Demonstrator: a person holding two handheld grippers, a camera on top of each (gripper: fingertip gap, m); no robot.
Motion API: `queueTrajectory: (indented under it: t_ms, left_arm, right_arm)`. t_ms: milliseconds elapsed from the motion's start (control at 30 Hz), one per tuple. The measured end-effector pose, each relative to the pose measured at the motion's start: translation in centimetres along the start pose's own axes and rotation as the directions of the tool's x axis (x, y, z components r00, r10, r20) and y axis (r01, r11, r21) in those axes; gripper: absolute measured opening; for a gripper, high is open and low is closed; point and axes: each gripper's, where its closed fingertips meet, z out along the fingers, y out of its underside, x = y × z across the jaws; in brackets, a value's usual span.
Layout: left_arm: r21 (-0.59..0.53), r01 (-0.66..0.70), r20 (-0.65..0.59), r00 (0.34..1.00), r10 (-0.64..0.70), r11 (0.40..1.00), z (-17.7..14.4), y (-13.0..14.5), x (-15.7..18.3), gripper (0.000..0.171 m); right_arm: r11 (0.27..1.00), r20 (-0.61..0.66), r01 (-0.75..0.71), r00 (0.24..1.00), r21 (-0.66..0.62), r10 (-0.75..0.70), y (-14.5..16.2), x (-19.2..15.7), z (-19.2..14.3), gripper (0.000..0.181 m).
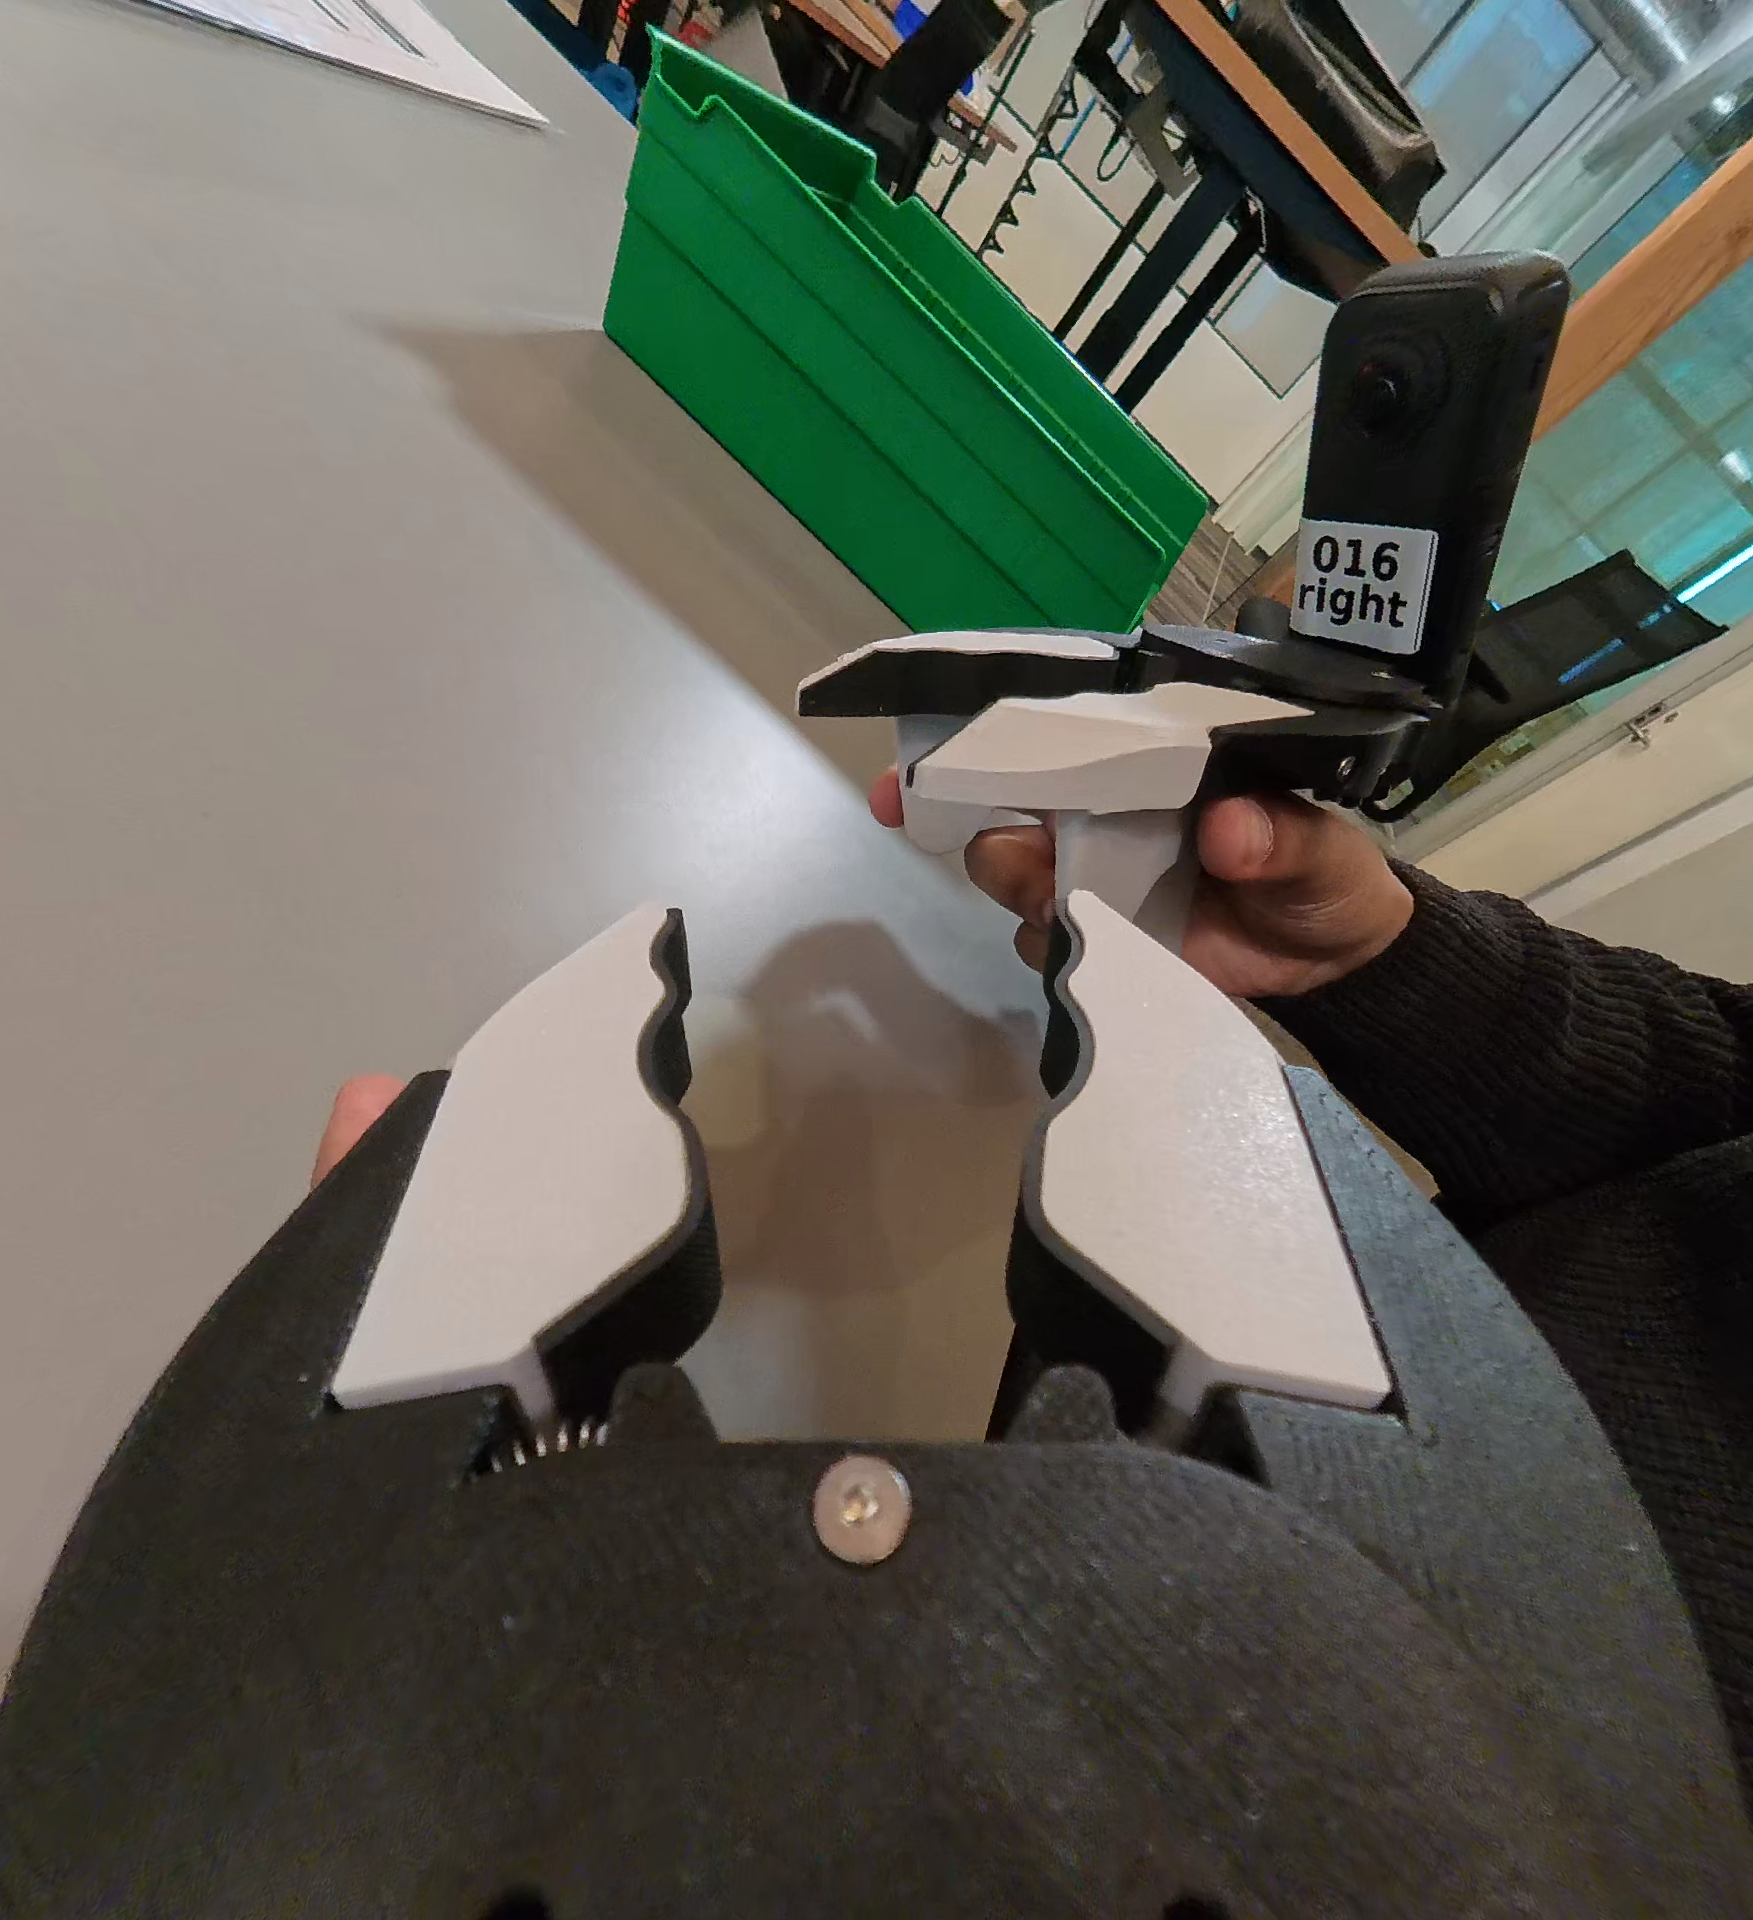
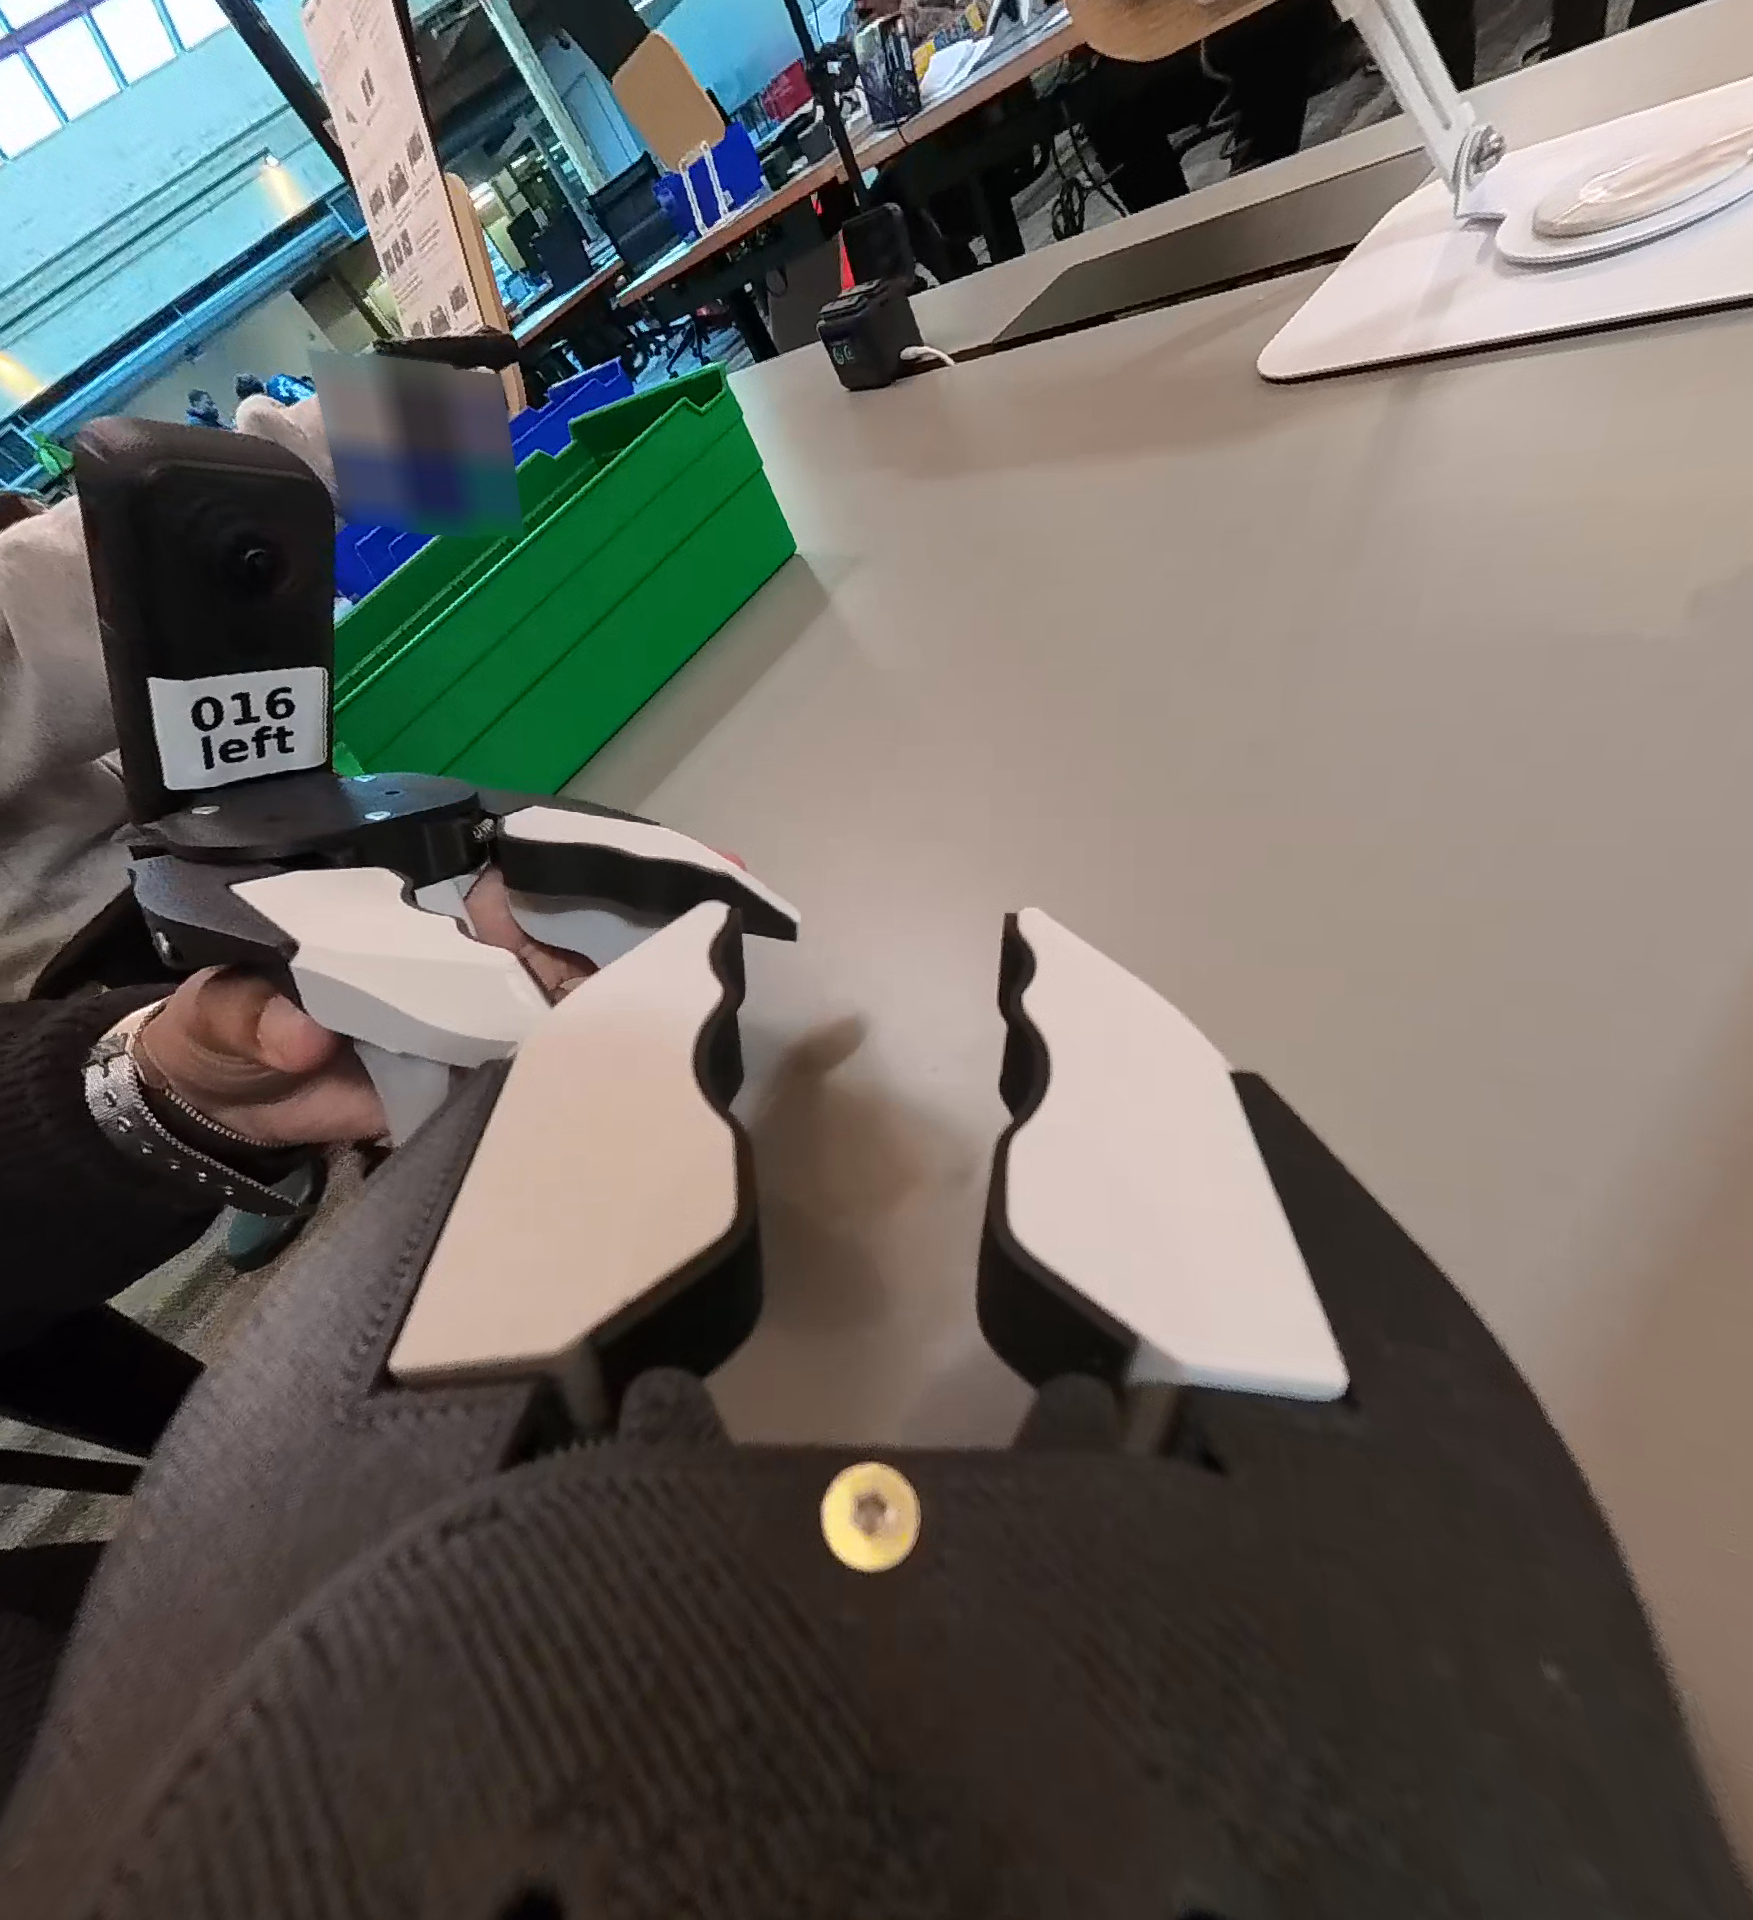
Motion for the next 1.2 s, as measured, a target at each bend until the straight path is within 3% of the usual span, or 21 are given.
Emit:
queueTrajectory:
  t_ms: [1200]
  left_arm:
    - [-0.022,0.015,-0.007,1.000,-0.015,1.000,0.2,0.4,0.0,0.067]
  right_arm:
    - [0.992,0.088,-0.088,0.991,-0.087,0.096,1.4,-1.3,0.5,0.054]
